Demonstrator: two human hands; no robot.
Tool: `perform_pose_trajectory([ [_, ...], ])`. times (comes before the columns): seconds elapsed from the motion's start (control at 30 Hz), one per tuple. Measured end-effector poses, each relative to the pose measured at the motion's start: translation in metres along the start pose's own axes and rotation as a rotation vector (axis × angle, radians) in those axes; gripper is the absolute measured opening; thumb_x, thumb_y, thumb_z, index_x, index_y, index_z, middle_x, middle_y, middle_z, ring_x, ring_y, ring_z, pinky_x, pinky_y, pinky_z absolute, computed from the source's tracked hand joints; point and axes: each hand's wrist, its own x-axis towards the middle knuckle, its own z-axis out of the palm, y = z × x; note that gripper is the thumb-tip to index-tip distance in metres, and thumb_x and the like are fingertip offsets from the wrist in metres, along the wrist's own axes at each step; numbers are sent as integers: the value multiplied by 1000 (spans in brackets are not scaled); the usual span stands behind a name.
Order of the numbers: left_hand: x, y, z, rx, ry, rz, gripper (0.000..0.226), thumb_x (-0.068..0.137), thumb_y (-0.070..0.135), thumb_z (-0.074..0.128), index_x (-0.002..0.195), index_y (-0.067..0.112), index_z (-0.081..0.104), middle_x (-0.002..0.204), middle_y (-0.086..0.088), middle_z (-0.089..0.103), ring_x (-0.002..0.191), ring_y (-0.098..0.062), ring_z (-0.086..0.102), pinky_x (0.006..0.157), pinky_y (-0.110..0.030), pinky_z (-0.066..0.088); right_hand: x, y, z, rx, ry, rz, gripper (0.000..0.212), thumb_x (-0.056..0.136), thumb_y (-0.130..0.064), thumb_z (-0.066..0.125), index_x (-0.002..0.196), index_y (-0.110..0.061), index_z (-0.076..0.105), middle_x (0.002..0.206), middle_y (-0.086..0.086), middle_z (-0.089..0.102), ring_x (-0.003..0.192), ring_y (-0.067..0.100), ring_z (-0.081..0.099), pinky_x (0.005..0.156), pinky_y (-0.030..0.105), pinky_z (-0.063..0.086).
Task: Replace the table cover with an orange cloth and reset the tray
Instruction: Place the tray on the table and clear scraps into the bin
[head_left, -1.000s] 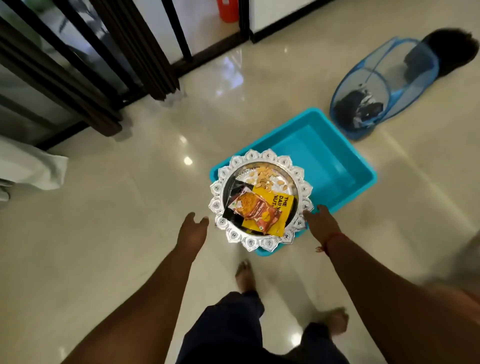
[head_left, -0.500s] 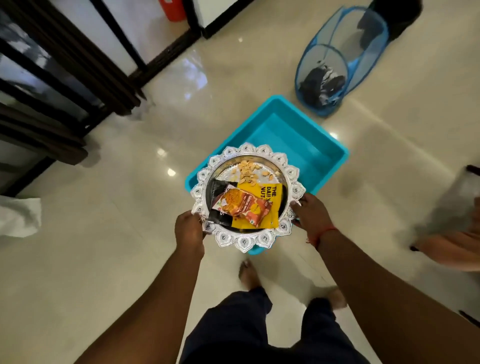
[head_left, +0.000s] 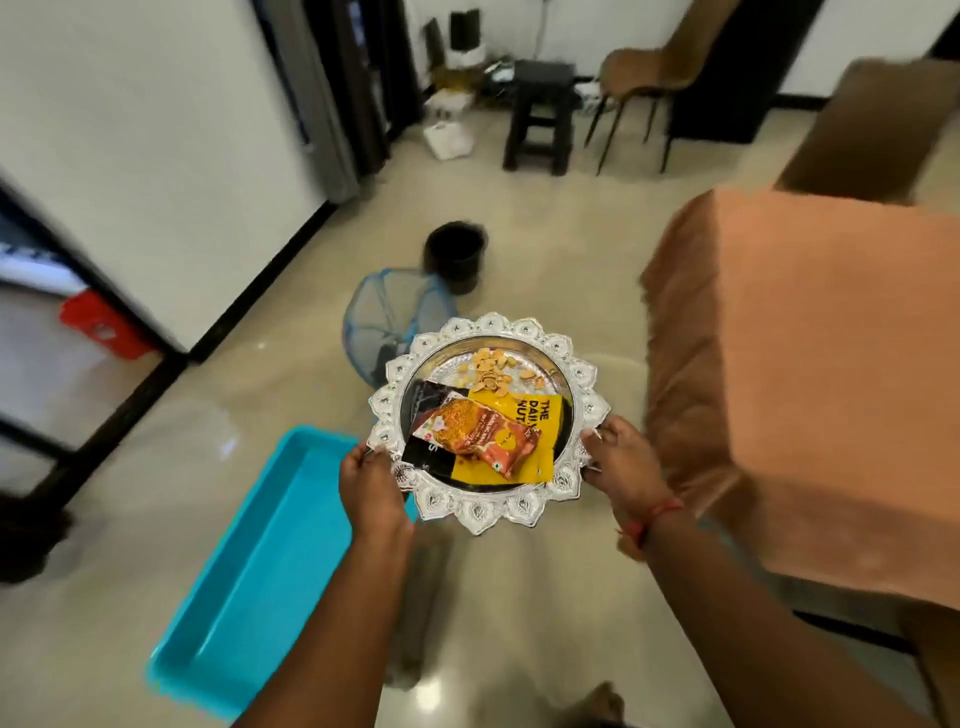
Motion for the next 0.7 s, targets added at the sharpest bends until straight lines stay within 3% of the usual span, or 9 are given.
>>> perform_pose_trajectory([
  [0.07,-25,-1,69,13,-78,18,16,73,23,61,87,29,66,94,-4,69,84,-22,60,78,-40,48,5,-33,-51,55,90,-56,19,99,-6,53,109,-18,64,105,3,73,86,16,67,72,35,57],
  [0.17,-67,-11,168,26,-200,45,7,80,20,61,86,23,64,87,-2,63,82,-20,55,75,-36,43,7,-80,-131,108,224,-187,23,98,0,53,104,-17,66,99,2,74,81,12,70,69,30,57],
  [0.27,-108,-21,246,38,-336,21,18,86,19,59,102,27,61,92,-1,60,83,-18,51,68,-28,41,9,-110,-198,172,344,-250,26,98,0,52,106,-20,67,107,4,74,89,17,70,78,38,58],
  [0.43,-167,-40,346,47,-549,-54,26,95,14,54,116,30,56,90,6,62,73,-10,55,62,-24,41,14,-122,-289,225,574,-260,20,100,-8,52,102,-20,68,96,4,75,80,21,68,71,38,57],
  [0.53,-187,-55,395,103,-663,-116,30,98,10,52,122,28,54,92,5,65,71,-10,58,61,-23,45,19,-115,-331,270,676,-262,22,100,-12,52,113,-19,68,106,13,73,85,25,68,77,47,57],
  [0.6,-198,-66,428,146,-739,-142,29,98,9,52,121,26,55,91,3,66,65,-9,61,57,-21,48,24,-110,-356,304,751,-275,24,100,-13,51,117,-19,67,106,12,73,84,23,68,77,44,56],
  [0.7,-212,-82,470,182,-859,-202,27,99,8,50,123,22,56,100,-2,67,82,-18,64,69,-29,51,30,-108,-386,324,882,-250,20,100,-15,52,110,-19,69,92,6,71,81,23,64,72,39,54],
])
